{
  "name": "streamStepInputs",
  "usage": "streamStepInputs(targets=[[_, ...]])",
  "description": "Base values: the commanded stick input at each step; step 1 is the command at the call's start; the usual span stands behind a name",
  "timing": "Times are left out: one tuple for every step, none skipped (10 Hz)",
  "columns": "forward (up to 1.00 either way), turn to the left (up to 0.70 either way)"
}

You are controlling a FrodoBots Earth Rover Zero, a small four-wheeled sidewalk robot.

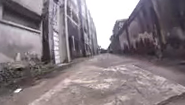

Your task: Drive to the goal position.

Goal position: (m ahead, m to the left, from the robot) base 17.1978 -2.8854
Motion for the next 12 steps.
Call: streamStepInputs(targets=[[0.3,0.0],[0.3,0.0],[0.3,0.0],[0.3,0.0],[0.3,0.0],[0.3,0.0],[0.3,0.0],[0.3,0.0],[0.3,0.0],[0.3,-0.6],[0.3,-0.6],[0.3,-0.6]])
